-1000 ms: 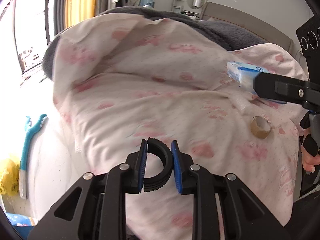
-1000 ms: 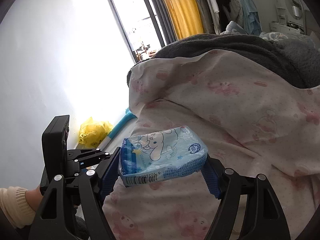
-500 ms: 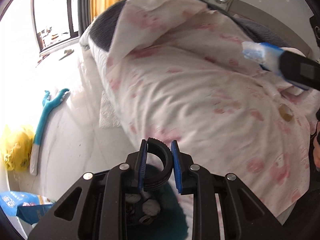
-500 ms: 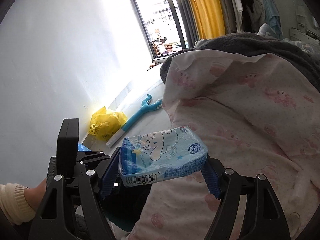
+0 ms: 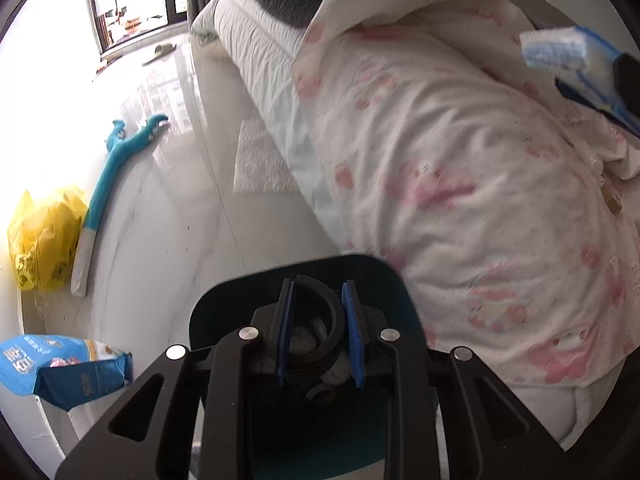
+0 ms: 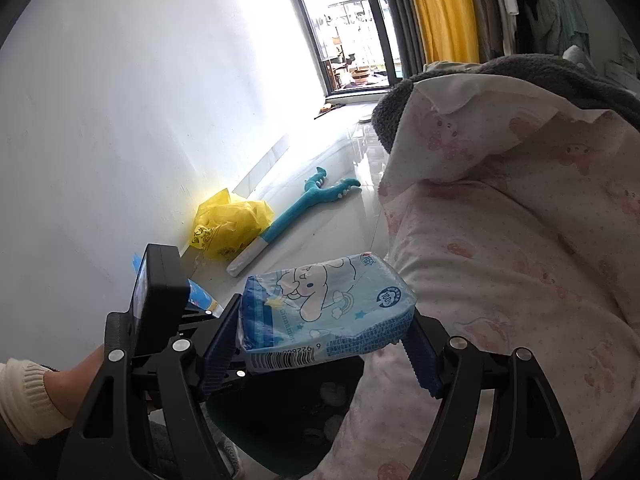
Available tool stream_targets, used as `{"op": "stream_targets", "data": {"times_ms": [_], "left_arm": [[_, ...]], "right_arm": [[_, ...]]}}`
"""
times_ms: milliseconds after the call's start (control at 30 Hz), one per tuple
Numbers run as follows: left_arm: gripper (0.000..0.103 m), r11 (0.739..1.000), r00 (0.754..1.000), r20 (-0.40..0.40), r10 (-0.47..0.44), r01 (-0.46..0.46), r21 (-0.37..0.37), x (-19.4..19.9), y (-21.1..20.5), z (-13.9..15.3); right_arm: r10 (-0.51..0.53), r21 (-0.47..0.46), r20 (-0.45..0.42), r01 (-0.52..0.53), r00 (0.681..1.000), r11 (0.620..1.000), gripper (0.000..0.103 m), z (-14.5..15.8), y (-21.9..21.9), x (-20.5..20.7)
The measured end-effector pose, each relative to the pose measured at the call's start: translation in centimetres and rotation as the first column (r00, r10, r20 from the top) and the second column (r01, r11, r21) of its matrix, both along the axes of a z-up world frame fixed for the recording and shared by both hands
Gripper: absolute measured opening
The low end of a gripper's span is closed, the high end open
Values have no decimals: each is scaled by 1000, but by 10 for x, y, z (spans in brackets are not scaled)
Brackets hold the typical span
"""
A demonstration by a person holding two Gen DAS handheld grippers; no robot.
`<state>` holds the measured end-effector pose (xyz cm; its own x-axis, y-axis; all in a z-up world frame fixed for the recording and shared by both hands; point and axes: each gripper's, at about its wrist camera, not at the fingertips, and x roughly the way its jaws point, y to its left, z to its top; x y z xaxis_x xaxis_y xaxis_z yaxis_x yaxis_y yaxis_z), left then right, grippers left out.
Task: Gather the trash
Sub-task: 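Carry both items over the teal bin and open both tools to drop them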
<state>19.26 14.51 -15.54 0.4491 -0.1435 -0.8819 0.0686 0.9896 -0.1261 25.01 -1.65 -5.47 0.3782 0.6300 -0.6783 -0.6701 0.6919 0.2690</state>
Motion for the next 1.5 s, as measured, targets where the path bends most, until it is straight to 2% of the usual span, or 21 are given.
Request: {"op": "stream_targets", "data": {"times_ms": [233,500,533,567,600,633,667,867,1133,1500], "left_arm": [[26,1000,995,-101,8,-8,8,-9,20,-28],[27,1000,976,-218,10,-11,-2,-20,40,-59],[29,1000,975,-221,11,-9,8,-22,42,-60],[36,1000,975,-220,14,-9,22,-23,43,-60],[50,999,976,-219,13,-6,35,-25,44,-60],[60,999,977,-213,18,-9,41,-26,46,-59],[62,999,978,-207,29,-21,43,-28,49,-57],[65,998,986,-155,60,-59,11,-33,69,-41],[73,995,996,-7,94,-94,-36,-39,84,-4],[77,993,976,187,113,-107,-42,-47,89,42]], "right_arm": [[23,-36,-30,-24,999,999,75,-14,28,-2],[46,-66,-55,-49,997,997,75,-25,49,-4],[48,-72,-58,-52,997,996,75,-27,52,-4],[49,-77,-61,-54,997,996,75,-29,54,-4],[51,-82,-65,-56,997,995,75,-31,57,-4],[52,-88,-69,-58,996,994,75,-33,60,-3],[52,-95,-75,-59,996,994,75,-35,62,-2],[47,-133,-115,-62,992,989,75,-52,72,0],[35,-178,-173,-66,984,982,75,-79,86,3],[43,-238,-224,-98,974,966,75,-109,107,-5]]}}
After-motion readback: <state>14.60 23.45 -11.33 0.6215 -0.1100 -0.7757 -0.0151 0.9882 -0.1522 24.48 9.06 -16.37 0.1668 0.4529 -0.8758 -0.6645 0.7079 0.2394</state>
